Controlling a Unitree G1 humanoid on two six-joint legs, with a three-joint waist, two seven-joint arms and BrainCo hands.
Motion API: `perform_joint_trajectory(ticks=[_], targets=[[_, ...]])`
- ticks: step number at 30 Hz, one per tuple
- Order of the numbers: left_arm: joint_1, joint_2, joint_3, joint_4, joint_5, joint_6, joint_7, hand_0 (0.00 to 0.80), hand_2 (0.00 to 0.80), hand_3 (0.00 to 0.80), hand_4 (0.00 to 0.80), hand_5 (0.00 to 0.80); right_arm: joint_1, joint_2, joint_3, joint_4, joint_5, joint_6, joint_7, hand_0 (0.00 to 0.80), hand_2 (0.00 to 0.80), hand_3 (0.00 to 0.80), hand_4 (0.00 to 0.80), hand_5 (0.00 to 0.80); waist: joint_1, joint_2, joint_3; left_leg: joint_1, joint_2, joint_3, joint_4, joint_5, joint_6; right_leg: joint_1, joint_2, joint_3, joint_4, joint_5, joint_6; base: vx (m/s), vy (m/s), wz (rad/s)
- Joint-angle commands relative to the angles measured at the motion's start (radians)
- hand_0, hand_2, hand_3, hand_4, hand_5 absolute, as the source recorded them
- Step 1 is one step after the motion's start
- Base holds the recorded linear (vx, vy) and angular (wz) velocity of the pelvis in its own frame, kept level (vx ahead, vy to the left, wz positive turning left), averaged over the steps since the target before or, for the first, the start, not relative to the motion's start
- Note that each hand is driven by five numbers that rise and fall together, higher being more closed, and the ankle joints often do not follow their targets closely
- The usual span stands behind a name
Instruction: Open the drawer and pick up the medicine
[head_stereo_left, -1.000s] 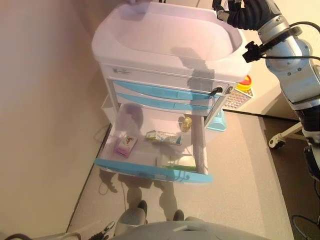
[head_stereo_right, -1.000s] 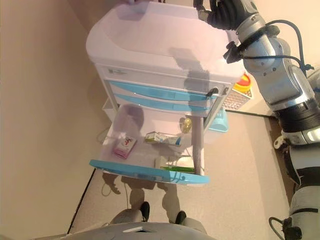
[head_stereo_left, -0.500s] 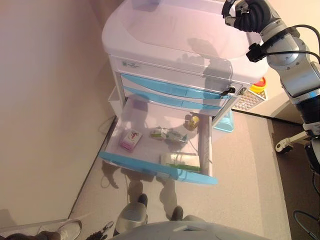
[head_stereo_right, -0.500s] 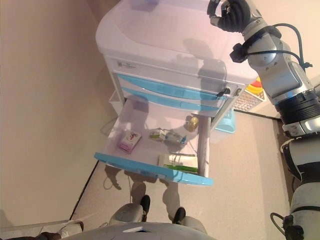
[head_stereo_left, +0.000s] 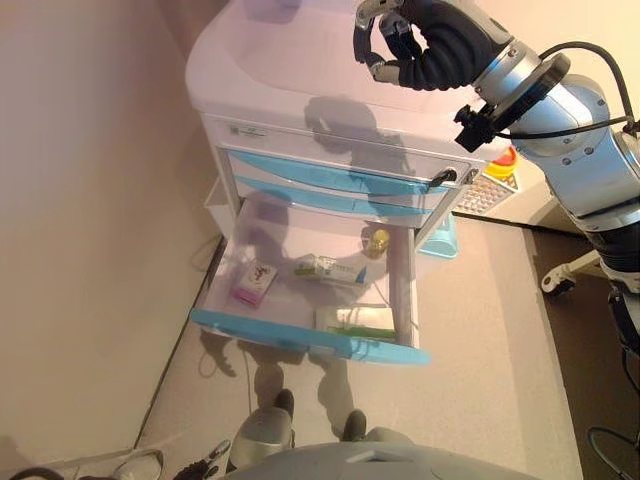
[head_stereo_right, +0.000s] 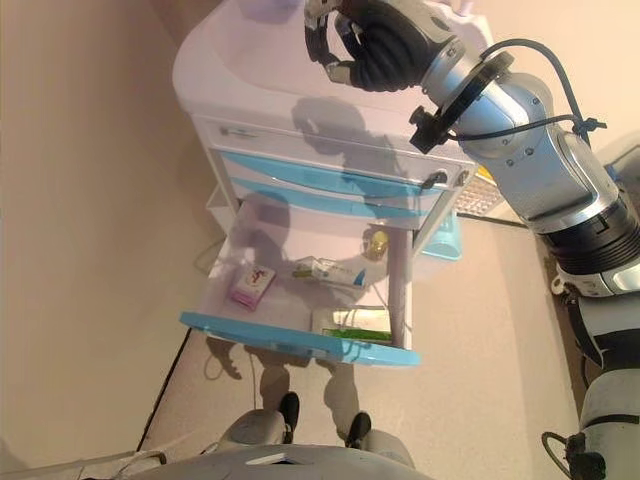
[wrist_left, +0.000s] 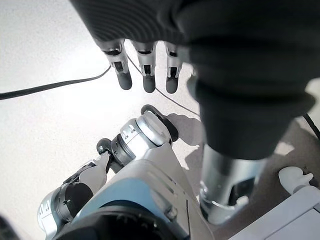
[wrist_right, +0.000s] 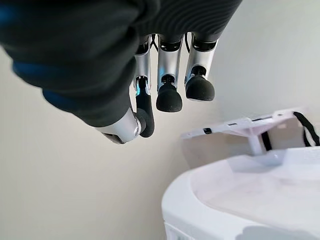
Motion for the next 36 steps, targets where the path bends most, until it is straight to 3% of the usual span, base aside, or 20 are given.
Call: perform_joint_trajectory(ticks=[1,3,4,5,15,26,36], targets=[[0.03,0.014,0.007,0.025,0.032,-0.013,-0.012,0.0,0.0,0.0,0.0,0.0,-0.008,0.013,-0.047,-0.02,0.055,0.006,0.026,0.8,0.8,0.8,0.8,0.8,0.019,0.017,-0.026,0.0,-0.039,-0.049,-0.015,-0.099,0.031,-0.007,-0.055,-0.012,0.132,-0.046,0.097,0.0,0.0,0.0],[0.029,0.014,0.011,0.024,0.034,-0.012,-0.014,0.0,0.0,0.0,0.0,0.0,0.01,0.018,-0.05,-0.041,0.073,0.031,0.069,0.8,0.8,0.8,0.8,0.8,0.016,0.017,-0.023,0.0,-0.039,-0.044,-0.015,-0.1,0.032,-0.009,-0.055,-0.012,0.136,-0.045,0.097,0.0,0.0,0.0],[0.028,0.013,0.013,0.018,0.036,-0.01,-0.015,0.0,0.0,0.0,0.0,0.0,0.026,0.023,-0.049,-0.061,0.066,0.049,0.085,0.483,0.483,0.483,0.483,0.483,0.014,0.017,-0.021,0.0,-0.038,-0.043,-0.014,-0.1,0.032,-0.012,-0.055,-0.01,0.139,-0.046,0.097,0.0,0.0,0.0],[0.028,0.013,0.013,0.013,0.038,-0.008,-0.016,0.0,0.0,0.0,0.0,0.0,0.038,0.027,-0.048,-0.069,0.052,0.049,0.097,0.0,0.0,0.0,0.0,0.0,0.014,0.017,-0.02,-0.002,-0.038,-0.043,-0.014,-0.101,0.033,-0.015,-0.056,-0.009,0.142,-0.046,0.097,0.0,0.0,0.0],[-0.015,0.012,-0.021,-0.02,0.011,-0.009,-0.014,0.0,0.0,0.0,0.0,0.0,0.152,0.116,-0.004,-0.127,-0.071,0.103,0.173,0.0,0.0,0.0,0.0,0.0,0.013,0.033,0.072,-0.068,-0.042,-0.047,0.024,-0.1,0.037,-0.091,-0.055,-0.001,0.191,-0.062,0.084,-0.079,0.004,0.0],[-0.07,0.021,-0.069,-0.075,-0.082,-0.017,-0.033,0.0,0.0,0.0,0.0,0.0,0.159,0.113,0.066,-0.121,-0.19,0.068,0.144,0.0,0.0,0.0,0.0,0.0,0.012,0.049,0.193,-0.19,-0.042,-0.022,0.095,-0.094,0.037,-0.182,-0.038,0.01,0.214,-0.072,0.059,-0.12,0.007,0.02],[-0.114,0.025,-0.122,-0.158,-0.156,-0.012,-0.015,0.0,0.0,0.0,0.0,0.0,0.129,0.137,0.133,-0.028,-0.321,0.106,0.093,0.0,0.0,0.0,0.0,0.0,0.022,0.065,0.29,-0.302,-0.037,-0.01,0.185,-0.097,0.036,-0.284,-0.035,0.001,0.285,-0.071,0.041,-0.083,0.013,0.02]])
